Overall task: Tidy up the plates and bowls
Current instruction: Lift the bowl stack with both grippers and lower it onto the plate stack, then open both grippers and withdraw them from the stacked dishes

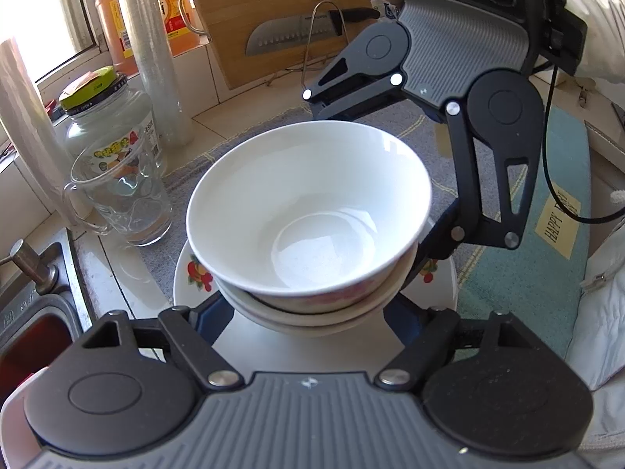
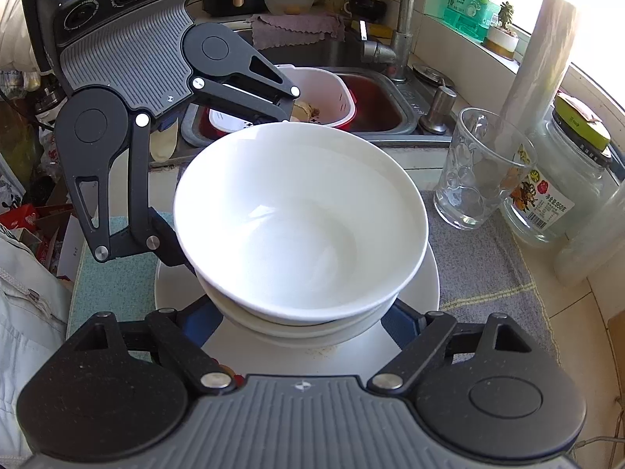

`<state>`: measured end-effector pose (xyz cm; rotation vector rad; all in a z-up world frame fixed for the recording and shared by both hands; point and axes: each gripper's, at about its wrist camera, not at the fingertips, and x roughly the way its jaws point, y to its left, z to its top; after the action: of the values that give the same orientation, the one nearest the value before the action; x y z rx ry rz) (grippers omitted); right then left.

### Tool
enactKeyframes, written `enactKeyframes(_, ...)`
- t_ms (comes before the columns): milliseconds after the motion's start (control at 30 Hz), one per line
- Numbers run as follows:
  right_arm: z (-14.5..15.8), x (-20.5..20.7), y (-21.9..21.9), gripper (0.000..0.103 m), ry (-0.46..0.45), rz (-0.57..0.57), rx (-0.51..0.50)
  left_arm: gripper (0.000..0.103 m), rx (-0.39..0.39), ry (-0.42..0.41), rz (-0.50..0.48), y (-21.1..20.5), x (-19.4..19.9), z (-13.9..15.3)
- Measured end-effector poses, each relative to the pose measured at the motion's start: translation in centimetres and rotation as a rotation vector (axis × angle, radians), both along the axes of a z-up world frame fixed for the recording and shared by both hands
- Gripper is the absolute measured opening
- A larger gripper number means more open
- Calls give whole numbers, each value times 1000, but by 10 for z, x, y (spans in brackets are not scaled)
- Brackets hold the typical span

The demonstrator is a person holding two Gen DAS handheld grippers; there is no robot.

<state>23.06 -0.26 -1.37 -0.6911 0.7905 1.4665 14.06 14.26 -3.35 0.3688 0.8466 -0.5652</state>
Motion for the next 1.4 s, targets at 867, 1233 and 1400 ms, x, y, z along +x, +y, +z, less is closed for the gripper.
enactKeyframes(867, 23, -43, -42, 103, 19, -506, 10, 100, -110, -291, 319, 0, -90, 15)
enactKeyframes(1233, 45, -119, -95, 103, 36, -913, 23, 101, -139, -248, 774, -46, -159, 50)
enactKeyframes(1400, 71, -152, -115, 103, -3, -1018, 64, 101, -91, -252, 851, -70, -181, 76)
